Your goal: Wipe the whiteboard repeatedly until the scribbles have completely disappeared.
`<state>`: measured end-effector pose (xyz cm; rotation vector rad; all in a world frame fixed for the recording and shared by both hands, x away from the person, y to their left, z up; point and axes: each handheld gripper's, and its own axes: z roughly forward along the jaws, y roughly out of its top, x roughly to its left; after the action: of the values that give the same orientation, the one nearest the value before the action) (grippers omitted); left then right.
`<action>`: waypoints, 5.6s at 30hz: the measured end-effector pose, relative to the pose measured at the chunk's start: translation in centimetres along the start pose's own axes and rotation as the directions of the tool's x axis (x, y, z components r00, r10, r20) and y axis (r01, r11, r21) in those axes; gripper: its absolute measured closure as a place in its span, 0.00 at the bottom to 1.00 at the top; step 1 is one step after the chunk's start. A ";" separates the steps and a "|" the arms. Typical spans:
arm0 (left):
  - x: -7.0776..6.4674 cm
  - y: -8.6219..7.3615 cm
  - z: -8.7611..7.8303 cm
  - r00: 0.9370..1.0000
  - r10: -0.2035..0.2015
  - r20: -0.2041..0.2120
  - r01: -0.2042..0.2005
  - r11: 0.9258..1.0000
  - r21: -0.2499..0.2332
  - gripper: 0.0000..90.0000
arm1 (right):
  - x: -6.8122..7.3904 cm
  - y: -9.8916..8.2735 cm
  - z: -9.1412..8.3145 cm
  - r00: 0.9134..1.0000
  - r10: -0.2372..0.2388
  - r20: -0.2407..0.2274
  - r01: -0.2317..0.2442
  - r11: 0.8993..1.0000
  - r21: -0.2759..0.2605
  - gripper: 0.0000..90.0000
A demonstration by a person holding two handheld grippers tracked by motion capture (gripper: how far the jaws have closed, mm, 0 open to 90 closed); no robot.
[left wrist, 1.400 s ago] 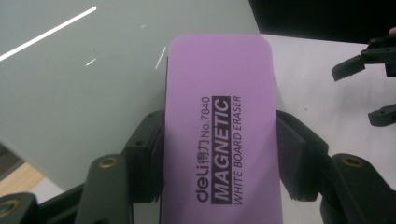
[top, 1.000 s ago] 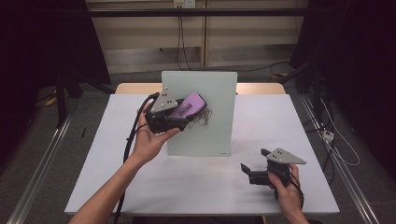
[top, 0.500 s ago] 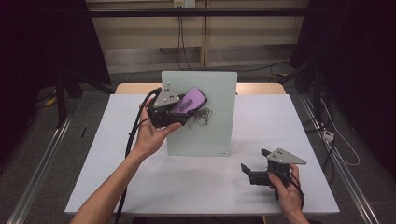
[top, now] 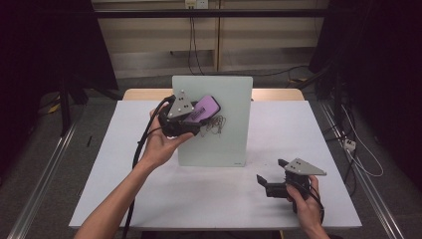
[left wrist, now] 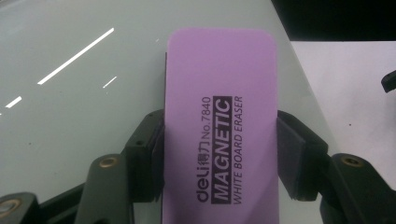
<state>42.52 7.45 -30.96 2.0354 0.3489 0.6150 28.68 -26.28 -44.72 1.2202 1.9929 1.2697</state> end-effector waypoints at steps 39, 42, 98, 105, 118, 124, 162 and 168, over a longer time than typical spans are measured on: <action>-2.7 -2.1 1.9 0.997 0.030 0.073 -0.034 0.998 0.053 0.46 | 0.2 0.0 0.1 1.000 -0.001 -0.010 0.001 1.000 0.002 0.04; -3.0 -2.3 2.1 0.996 0.035 0.076 -0.040 0.997 0.059 0.46 | 0.2 0.0 0.1 1.000 -0.003 -0.010 0.003 1.000 0.002 0.04; -3.6 0.1 3.3 0.997 0.053 0.052 -0.057 0.995 0.083 0.46 | 0.2 0.0 0.1 1.000 -0.003 -0.017 0.003 1.000 0.001 0.04; -4.8 -0.8 4.0 0.995 0.061 0.083 -0.070 0.992 0.104 0.46 | 0.2 0.0 0.1 1.000 -0.002 -0.018 0.002 1.000 0.000 0.04; -7.4 -3.0 5.5 0.983 0.088 0.158 -0.114 0.980 0.165 0.46 | 0.2 0.0 0.0 1.000 -0.003 -0.017 0.003 1.000 -0.001 0.04; -7.1 -3.1 5.4 0.984 0.072 0.165 -0.100 0.981 0.168 0.46 | 0.2 0.0 0.0 1.000 -0.004 -0.017 0.004 1.000 0.000 0.04; -4.5 -2.8 3.0 0.990 0.087 0.109 -0.103 0.982 0.156 0.46 | 0.2 0.0 0.0 1.000 -0.010 -0.022 0.010 1.000 0.004 0.04; -5.8 -3.9 3.5 0.985 0.125 0.122 -0.145 0.973 0.179 0.46 | 0.3 0.0 0.2 1.000 -0.005 -0.022 0.005 1.000 0.006 0.04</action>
<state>39.68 4.17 -37.41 2.2781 0.2101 0.5674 28.66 -25.90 -44.76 1.2087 2.0152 1.2809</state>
